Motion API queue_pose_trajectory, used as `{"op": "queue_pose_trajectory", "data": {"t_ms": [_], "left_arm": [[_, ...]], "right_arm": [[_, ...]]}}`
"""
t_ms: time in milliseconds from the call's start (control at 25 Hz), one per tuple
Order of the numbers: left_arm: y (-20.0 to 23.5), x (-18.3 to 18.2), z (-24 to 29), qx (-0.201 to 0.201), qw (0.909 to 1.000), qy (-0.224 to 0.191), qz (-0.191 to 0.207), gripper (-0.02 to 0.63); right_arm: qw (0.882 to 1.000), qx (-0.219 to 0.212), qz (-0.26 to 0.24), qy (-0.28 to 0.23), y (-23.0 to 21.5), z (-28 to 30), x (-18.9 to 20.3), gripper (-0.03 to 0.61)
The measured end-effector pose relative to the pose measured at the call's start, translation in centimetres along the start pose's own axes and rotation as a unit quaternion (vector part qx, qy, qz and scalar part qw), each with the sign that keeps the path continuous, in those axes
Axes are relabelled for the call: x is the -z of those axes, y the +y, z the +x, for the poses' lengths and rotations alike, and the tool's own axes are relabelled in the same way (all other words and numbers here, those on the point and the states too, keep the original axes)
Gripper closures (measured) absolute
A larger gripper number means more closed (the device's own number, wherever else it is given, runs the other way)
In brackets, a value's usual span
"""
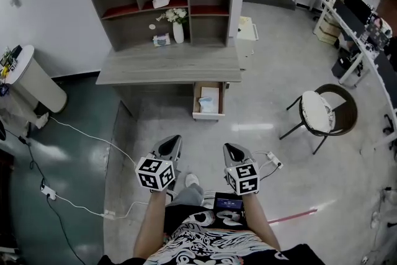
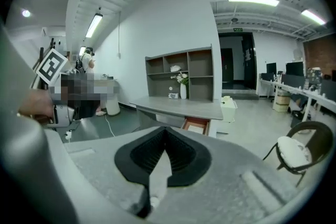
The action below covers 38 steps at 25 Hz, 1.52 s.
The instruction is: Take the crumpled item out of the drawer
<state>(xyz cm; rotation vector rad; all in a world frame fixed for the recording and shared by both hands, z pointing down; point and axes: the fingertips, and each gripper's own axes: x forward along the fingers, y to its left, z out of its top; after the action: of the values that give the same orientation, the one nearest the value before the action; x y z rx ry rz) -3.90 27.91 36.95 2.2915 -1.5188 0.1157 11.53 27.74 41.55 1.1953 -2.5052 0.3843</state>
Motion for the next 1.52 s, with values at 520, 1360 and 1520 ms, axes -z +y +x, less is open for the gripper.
{"op": "queue_pose_trajectory", "data": {"t_ms": [520,1360,1520], "left_arm": [[7.6,-2.3,13.4,0.019,0.9994,0.026,-0.015,0.614],[17.8,-3.5,29.3,0.084,0.9904,0.106,-0.028,0.614],[17.6,-3.6,29.7,0.095,0.9898,0.102,-0.033,0.614]], "right_arm": [[0.998,0.021,0.012,0.053,-8.0,11.7,-1.4,0.574],[0.99,0.075,0.098,0.068,-16.7,25.2,-5.5,0.574],[0.99,0.082,0.071,0.094,-16.8,25.7,-4.8,0.574]]}}
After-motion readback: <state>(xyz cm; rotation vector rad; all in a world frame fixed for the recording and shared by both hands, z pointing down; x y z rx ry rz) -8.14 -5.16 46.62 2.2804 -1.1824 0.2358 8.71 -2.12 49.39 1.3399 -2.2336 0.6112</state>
